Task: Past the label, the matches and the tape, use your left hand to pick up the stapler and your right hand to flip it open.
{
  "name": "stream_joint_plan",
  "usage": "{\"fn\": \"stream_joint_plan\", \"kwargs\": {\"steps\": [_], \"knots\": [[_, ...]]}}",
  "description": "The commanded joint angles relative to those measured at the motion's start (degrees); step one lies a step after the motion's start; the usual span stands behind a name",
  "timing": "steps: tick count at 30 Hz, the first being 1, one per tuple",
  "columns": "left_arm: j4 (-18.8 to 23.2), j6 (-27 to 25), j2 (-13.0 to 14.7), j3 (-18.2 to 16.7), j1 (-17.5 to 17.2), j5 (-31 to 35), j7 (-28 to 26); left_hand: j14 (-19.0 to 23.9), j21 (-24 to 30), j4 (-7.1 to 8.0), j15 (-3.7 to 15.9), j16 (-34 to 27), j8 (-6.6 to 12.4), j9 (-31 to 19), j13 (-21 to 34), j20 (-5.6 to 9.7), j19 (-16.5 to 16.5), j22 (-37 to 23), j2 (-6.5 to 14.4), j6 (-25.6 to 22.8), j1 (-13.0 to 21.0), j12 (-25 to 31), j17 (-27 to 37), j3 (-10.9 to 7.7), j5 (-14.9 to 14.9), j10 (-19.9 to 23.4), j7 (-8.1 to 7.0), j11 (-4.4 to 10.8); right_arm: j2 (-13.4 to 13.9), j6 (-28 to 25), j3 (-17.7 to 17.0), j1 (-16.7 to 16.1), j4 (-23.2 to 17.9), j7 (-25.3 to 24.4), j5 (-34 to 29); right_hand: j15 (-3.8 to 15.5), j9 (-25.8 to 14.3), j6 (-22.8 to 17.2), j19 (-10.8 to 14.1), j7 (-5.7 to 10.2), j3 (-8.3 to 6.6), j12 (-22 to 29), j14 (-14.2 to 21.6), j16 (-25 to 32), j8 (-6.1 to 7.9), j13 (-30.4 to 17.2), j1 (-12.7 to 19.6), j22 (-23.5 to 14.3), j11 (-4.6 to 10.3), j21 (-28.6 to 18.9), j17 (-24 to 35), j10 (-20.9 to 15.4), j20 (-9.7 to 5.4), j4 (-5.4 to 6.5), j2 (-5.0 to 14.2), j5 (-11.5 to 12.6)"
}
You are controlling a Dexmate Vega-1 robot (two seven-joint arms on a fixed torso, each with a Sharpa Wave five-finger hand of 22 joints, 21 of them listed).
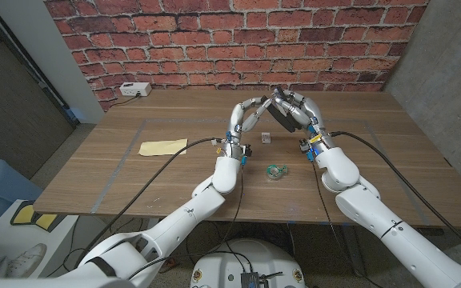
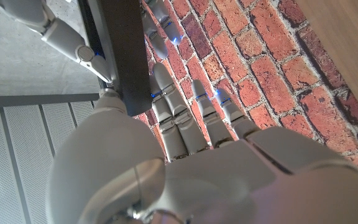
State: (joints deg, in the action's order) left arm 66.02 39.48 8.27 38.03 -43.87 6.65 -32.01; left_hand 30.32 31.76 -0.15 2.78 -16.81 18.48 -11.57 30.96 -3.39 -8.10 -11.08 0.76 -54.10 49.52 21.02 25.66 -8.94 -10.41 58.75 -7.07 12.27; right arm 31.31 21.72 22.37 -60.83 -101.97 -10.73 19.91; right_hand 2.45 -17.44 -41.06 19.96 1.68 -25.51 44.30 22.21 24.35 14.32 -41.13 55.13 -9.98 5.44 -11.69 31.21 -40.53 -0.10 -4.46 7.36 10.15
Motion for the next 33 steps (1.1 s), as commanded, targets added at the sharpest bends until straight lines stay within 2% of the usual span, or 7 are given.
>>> {"fn": "stream_joint_plan", "kwargs": {"steps": [1, 4, 9, 22, 30, 31, 33], "knots": [[3.4, -2.4, 0.6, -0.7, -2.0, -3.1, 2.7, 1.0, 0.0, -7.93, 10.55, -0.7, 0.06, -0.2, 0.4, -0.06, -0.8, -0.1, 9.0, -1.1, 10.1, 0.4, 0.5, -8.05, -0.3, 1.1, -0.46, -0.05, -1.1, 1.7, -0.1, -0.4, 0.4, 0.1, 1.0, 10.81, -0.3, -5.2, 0.2, 4.82, -0.12, 0.3, 0.5, -0.2, -0.2, 0.0, 3.6, -0.2, 5.6, -0.1, 0.3, -5.6, 0.16, 0.14, 4.0, -0.1], [4.0, -2.7, 0.8, -0.8, -2.3, -3.4, 3.2, 1.6, 0.0, -8.4, 10.7, -0.9, -0.46, -0.5, 0.7, -0.23, -0.9, -0.2, 9.4, 0.3, 11.3, 0.1, 0.7, -9.01, -0.4, 1.0, 0.26, 0.05, -1.3, 1.8, 0.0, -0.2, 0.5, 0.5, 1.3, 10.86, -0.3, -5.3, 0.3, 4.76, -0.14, 0.3, 0.5, -0.3, -0.26, 0.0, 3.6, -0.2, 5.53, -0.2, 0.4, -5.6, 0.04, 0.13, 4.03, -0.2], [4.6, -2.9, 1.0, -0.9, -2.6, -3.6, 3.7, 1.5, 0.0, -8.76, 10.63, -1.1, -0.78, -0.7, 0.8, -0.38, -0.8, -0.2, 9.4, 1.3, 12.2, -0.1, 1.1, -9.46, -0.4, 0.8, 0.07, 0.02, -1.6, 2.1, 0.0, 0.0, 0.7, 0.8, 2.0, 10.86, -0.4, -5.2, 0.3, 4.8, -0.12, 0.3, 0.5, -0.3, -0.35, 0.0, 3.7, -0.2, 5.62, -0.2, 0.4, -5.6, 0.05, 0.07, 3.98, -0.2], [5.2, -3.3, 1.4, -1.0, -2.7, -3.8, 4.8, -0.1, 0.0, -7.63, 10.1, -0.2, -0.61, -1.8, 1.3, -0.98, -0.4, -0.3, 9.7, 2.1, 11.7, -0.7, 1.1, -10.08, -0.5, -0.6, -0.97, -0.11, -3.1, 3.8, -0.3, 0.3, 2.1, 1.5, 4.3, 10.87, -0.5, -5.3, 0.8, 4.74, -0.18, 0.3, 1.5, 0.1, -0.6, 0.3, 3.7, -0.3, 5.22, -0.4, 0.8, -5.6, -0.23, 0.29, 4.27, -0.2], [5.4, -3.4, 1.4, -1.2, -2.8, -3.9, 4.8, -0.3, 0.0, -6.71, 9.99, 0.3, -0.37, -2.4, 1.7, -1.02, -0.3, -0.3, 9.9, 2.6, 10.9, -1.1, 0.9, -10.49, -0.7, -1.3, -1.9, -0.06, -4.8, 6.0, -0.1, 1.1, 4.1, 2.8, 6.5, 11.04, -0.7, -5.1, 3.0, 4.77, -0.41, 0.4, 3.9, 1.6, -0.96, 0.2, 4.0, -0.6, 5.42, -1.4, 2.4, -5.2, -2.22, 0.39, 4.25, -0.2], [5.4, -3.4, 1.4, -1.2, -2.8, -3.8, 4.7, -0.3, 0.0, -6.62, 10.02, 0.4, -0.35, -2.5, 1.7, -1.03, -0.3, -0.3, 9.9, 2.6, 10.9, -1.1, 0.9, -10.56, -0.7, -1.4, -1.93, -0.04, -4.9, 6.4, 0.0, 1.3, 4.6, 3.7, 7.5, 11.05, -0.7, -5.1, 4.4, 4.51, -0.61, 0.4, 4.1, 1.8, -1.08, 0.3, 4.5, -0.7, 4.86, -2.0, 3.0, -5.2, -3.21, 0.08, 4.11, -0.2], [5.3, -3.4, 1.3, -1.3, -2.8, -3.9, 4.7, -0.3, 0.0, -6.52, 10.12, 0.5, -0.19, -2.6, 1.8, -1.03, -0.3, -0.3, 9.9, 2.6, 10.8, -1.1, 0.9, -10.67, -0.8, -1.5, -1.51, -0.01, -5.3, 6.7, 0.0, 1.5, 5.0, 3.9, 7.6, 11.07, -0.9, -5.1, 5.7, 4.11, -0.84, 0.6, 4.0, 1.8, -1.16, 0.2, 4.9, -0.7, 4.52, -2.5, 3.4, -5.0, -3.92, -0.19, 4.11, -0.1]]}}
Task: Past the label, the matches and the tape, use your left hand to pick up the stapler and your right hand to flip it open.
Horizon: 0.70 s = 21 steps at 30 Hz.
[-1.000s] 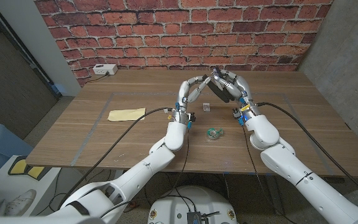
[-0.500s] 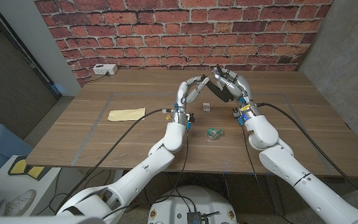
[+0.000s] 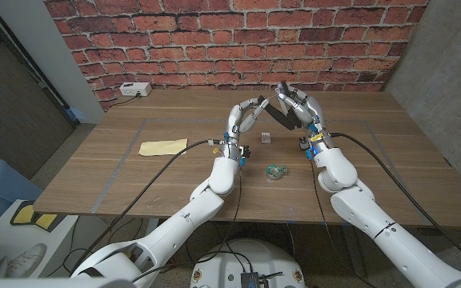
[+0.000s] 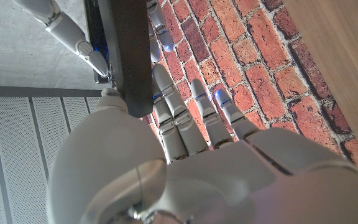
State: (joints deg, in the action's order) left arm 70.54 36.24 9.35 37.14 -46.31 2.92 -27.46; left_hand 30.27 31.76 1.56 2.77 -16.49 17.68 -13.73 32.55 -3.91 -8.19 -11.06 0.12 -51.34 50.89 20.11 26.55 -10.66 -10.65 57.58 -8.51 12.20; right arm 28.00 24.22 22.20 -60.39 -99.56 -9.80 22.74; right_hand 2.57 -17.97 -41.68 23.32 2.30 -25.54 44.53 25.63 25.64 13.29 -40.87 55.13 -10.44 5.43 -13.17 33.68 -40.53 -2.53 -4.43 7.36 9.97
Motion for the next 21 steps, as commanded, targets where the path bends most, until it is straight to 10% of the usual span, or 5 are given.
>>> {"fn": "stream_joint_plan", "kwargs": {"steps": [1, 21], "knots": [[0.7, -0.3, 0.2, -0.4, -0.4, -0.1, 0.0, -0.2, 0.0, -8.21, 10.18, 0.2, 0.78, -0.5, 0.3, -0.5, -0.2, -0.3, 10.5, -0.5, 9.4, -0.2, 0.0, -9.0, -0.6, -0.4, 0.39, 0.07, -2.4, 4.7, 0.3, 1.3, 3.0, 3.4, 5.4, 10.97, -0.4, -4.5, 2.4, 3.33, -0.88, 0.3, 0.5, 0.4, -0.16, 0.0, 5.0, -0.2, 4.36, -1.0, 1.0, -5.0, -1.56, -0.31, 4.09, 0.0], [0.7, -0.7, 0.0, -0.5, -1.0, -0.1, -0.9, -0.4, 0.0, -7.56, 10.07, 0.5, 1.44, -1.3, 0.8, -0.49, -0.2, -0.3, 10.2, -0.6, 8.8, -0.3, 0.1, -9.41, -0.7, -0.7, -0.2, 0.08, -5.5, 7.0, 0.0, 1.7, 4.8, 5.1, 10.6, 10.93, -1.4, -4.2, 1.5, 3.28, -1.22, 0.8, -0.3, -0.6, -0.28, -0.2, 5.7, 0.1, 4.22, -0.3, 1.5, -4.6, -1.43, -0.47, 4.15, 0.0]]}}
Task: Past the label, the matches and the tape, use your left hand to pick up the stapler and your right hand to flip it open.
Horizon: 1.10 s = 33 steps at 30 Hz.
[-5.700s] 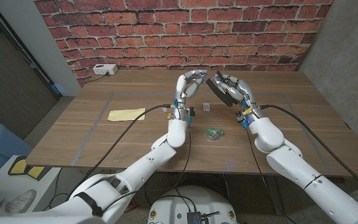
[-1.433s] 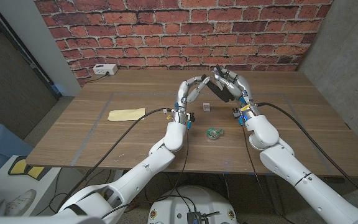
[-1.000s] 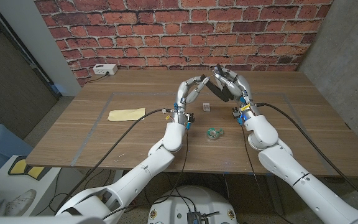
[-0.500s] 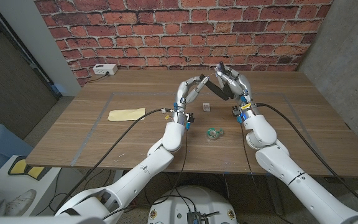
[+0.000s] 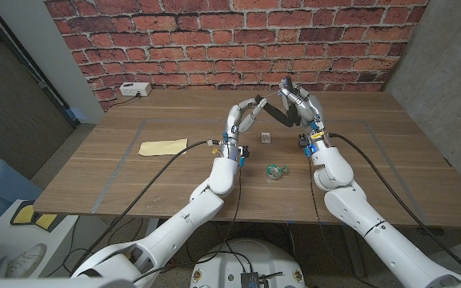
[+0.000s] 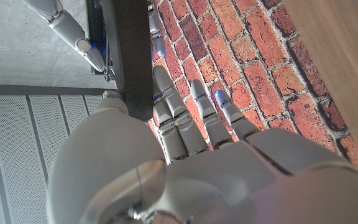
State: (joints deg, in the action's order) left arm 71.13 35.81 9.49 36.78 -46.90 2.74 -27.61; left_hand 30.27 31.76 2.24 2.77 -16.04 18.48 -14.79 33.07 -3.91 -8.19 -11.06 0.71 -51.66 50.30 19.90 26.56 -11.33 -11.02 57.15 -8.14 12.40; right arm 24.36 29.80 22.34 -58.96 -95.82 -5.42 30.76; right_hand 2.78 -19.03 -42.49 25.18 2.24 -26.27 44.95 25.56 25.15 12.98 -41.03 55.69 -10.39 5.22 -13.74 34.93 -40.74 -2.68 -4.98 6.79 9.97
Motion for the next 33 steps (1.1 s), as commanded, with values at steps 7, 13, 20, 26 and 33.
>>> {"fn": "stream_joint_plan", "kwargs": {"steps": [7, 13, 20, 26, 33], "knots": [[0.4, -0.5, -0.1, -0.2, -0.6, 0.0, -0.9, -0.3, 0.0, -7.44, 10.0, 0.3, 0.55, -0.7, 0.5, -0.46, -0.2, -0.3, 9.7, 0.9, 8.7, -0.6, 0.0, -9.06, -0.6, -1.0, -1.62, -0.18, -3.2, 2.7, -0.3, 0.7, 2.2, 2.3, 5.1, 10.43, -0.6, -3.1, 0.9, 3.0, -1.05, 0.6, 0.3, -1.2, -0.23, -0.2, 4.8, 0.2, 4.14, 0.0, -0.4, -3.9, -0.54, 0.85, 4.8, 0.1], [0.6, -0.6, 0.1, -0.6, -0.9, -0.3, -1.2, 0.0, 0.1, -7.13, 10.38, 0.3, 0.58, -1.1, 0.7, -0.39, -0.3, -0.3, 10.0, 1.8, 8.6, -1.1, 0.0, -9.69, -0.9, -1.8, -1.82, -0.12, -4.0, 1.8, -0.4, 0.5, 1.8, 1.1, 6.0, 10.78, -0.9, -3.4, 0.3, 3.16, -1.22, 0.5, 0.2, -2.0, -0.18, 0.4, 5.0, 0.3, 4.43, 0.5, -0.7, -4.1, -0.94, 0.63, 4.53, 0.0], [1.0, -0.7, -0.1, -1.1, -1.2, -0.3, -2.1, 15.4, 2.1, -6.8, 10.91, -5.9, 2.1, -4.1, 3.2, 2.0, -3.5, -0.8, 9.9, 4.2, 10.3, -0.4, 4.1, -11.6, -1.8, -4.0, -1.49, -0.6, -4.7, 1.6, -0.2, 0.8, 2.3, 1.7, 7.3, 10.76, -1.0, -4.0, 0.0, 3.55, -0.89, 0.2, 1.1, -1.9, -0.12, 1.7, 5.0, 0.2, 4.68, 0.7, -0.6, -5.0, -1.62, 0.6, 4.35, -0.1], [0.4, 0.1, -0.6, -1.3, -1.3, -2.3, -1.2, 26.9, 4.6, -6.84, 10.91, -10.3, 2.8, -5.1, 5.2, 4.02, -6.0, -1.6, 9.5, 4.5, 10.8, 0.4, 6.5, -12.0, -1.8, -3.7, -1.35, -0.62, -5.1, 1.4, -0.3, 1.1, 2.5, 1.9, 8.0, 10.78, -1.0, -4.0, 0.0, 3.74, -0.73, -0.1, 1.3, -2.0, -0.21, 2.3, 5.0, 0.1, 4.82, 0.8, -0.5, -4.9, -1.64, 0.53, 4.35, -0.1], [-1.8, 2.5, -1.7, -1.5, -0.8, -6.4, 1.8, 29.1, 5.9, -6.95, 10.85, -9.4, 2.66, -4.9, 5.8, 6.23, -7.2, -1.8, 9.3, 4.3, 10.9, 0.3, 5.3, -12.24, -1.7, -4.2, -1.15, -0.56, -5.7, 1.5, -0.5, 1.1, 2.3, 2.1, 9.1, 10.72, -1.1, -3.8, 0.1, 4.16, -0.39, -0.2, 1.8, -1.8, -0.36, 2.4, 4.7, 0.0, 5.16, 0.7, -0.2, -4.7, -1.53, 0.74, 4.45, -0.1]]}}
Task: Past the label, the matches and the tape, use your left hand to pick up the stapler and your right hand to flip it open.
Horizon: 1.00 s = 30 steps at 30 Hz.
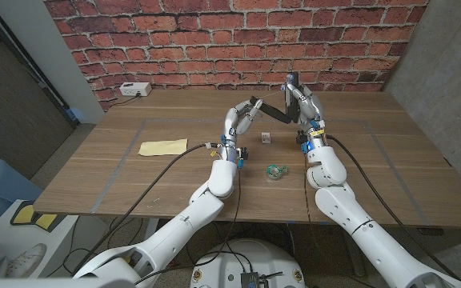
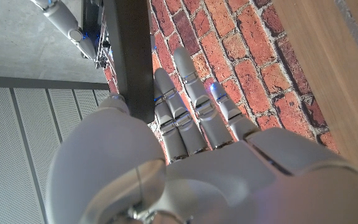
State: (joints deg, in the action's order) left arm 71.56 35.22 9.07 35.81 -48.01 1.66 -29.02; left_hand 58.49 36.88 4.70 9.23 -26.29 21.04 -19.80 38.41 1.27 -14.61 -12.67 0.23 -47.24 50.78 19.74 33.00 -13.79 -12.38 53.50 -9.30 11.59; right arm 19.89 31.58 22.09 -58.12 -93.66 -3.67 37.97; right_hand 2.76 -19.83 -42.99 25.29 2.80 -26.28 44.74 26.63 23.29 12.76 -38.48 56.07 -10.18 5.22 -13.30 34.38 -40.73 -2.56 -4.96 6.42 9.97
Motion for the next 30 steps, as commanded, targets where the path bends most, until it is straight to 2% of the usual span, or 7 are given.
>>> {"fn": "stream_joint_plan", "kwargs": {"steps": [1, 3, 5, 9, 30], "knots": [[-2.4, 3.4, -1.4, -0.6, 0.3, -5.9, 3.6, 0.9, 0.8, -9.39, 4.39, 1.4, 0.09, 0.1, 0.6, 1.3, -0.7, -0.1, 9.8, -0.1, 10.3, 0.5, -1.6, -9.81, -0.3, -0.6, -0.03, 0.25, -1.2, -0.3, -0.3, 0.3, 0.1, 0.1, 1.7, 10.75, -0.3, -3.3, 0.1, 3.62, -0.35, 0.0, 0.7, 0.1, -0.15, -0.1, 4.3, -0.3, 5.1, 0.2, 0.4, -4.7, -1.63, 0.72, 4.8, -0.1], [-2.9, 3.9, -1.8, -0.7, 0.3, -6.5, 3.9, 0.6, 1.0, -9.41, 4.42, 2.6, 0.09, 0.1, 0.7, 1.55, -0.6, 0.0, 9.7, 0.0, 10.3, 0.5, -2.8, -9.86, -0.3, -0.7, -0.1, 0.24, -1.4, -0.3, -0.3, 0.4, 0.1, 0.0, 1.8, 10.77, -0.3, -3.3, 0.0, 3.63, -0.3, 0.1, 0.8, 0.2, -0.16, -0.2, 4.3, -0.3, 5.19, 0.2, 0.6, -4.7, -1.61, 0.72, 4.82, -0.1], [-3.0, 4.4, -2.1, -1.1, 0.1, -7.4, 4.1, 0.7, 1.2, -9.34, 4.42, 4.7, 0.26, 0.4, -0.4, 2.74, -0.7, 0.4, 9.5, -0.8, 10.1, -0.4, -5.1, -9.92, -0.4, -0.4, -0.09, 0.14, -1.4, -0.4, -0.4, 0.4, 0.0, -0.5, 1.4, 10.77, -0.3, -3.3, 0.1, 3.69, -0.25, 0.1, 0.9, 0.2, -0.16, -0.2, 4.3, -0.4, 5.16, 0.1, 0.7, -4.8, -1.66, 0.73, 4.84, -0.1], [-3.3, 5.3, -2.6, -1.6, 0.0, -8.4, 4.6, 0.6, 1.3, -9.37, 4.46, 6.0, 0.24, 0.7, -1.2, 3.02, -0.6, 0.6, 9.4, -0.9, 10.0, -0.9, -6.5, -9.94, -0.4, 0.1, -0.27, 0.12, -1.5, -0.5, -0.6, 0.3, -0.1, -0.6, 1.8, 10.79, -0.3, -3.3, 0.3, 3.72, -0.2, 0.1, 1.0, 0.3, -0.2, -0.1, 4.3, -0.5, 5.31, 0.0, 1.0, -4.8, -1.85, 0.7, 4.83, -0.1], [-1.4, 7.8, -3.5, -3.4, -2.3, -11.1, 6.6, 2.2, 1.1, -9.91, 4.52, 8.0, 0.25, 1.5, -1.5, 1.64, 0.4, 1.3, 9.1, -1.5, 10.3, -1.6, -9.0, -9.86, -0.7, 1.6, -0.67, 0.13, -2.0, -0.3, -1.3, 0.2, 0.3, 0.5, 4.3, 10.84, -0.4, -3.4, 0.6, 3.75, -0.16, 0.1, 1.4, 0.4, -0.29, 0.1, 4.5, -0.7, 5.31, -0.4, 1.9, -5.0, -2.0, 0.54, 4.87, 0.0]]}}
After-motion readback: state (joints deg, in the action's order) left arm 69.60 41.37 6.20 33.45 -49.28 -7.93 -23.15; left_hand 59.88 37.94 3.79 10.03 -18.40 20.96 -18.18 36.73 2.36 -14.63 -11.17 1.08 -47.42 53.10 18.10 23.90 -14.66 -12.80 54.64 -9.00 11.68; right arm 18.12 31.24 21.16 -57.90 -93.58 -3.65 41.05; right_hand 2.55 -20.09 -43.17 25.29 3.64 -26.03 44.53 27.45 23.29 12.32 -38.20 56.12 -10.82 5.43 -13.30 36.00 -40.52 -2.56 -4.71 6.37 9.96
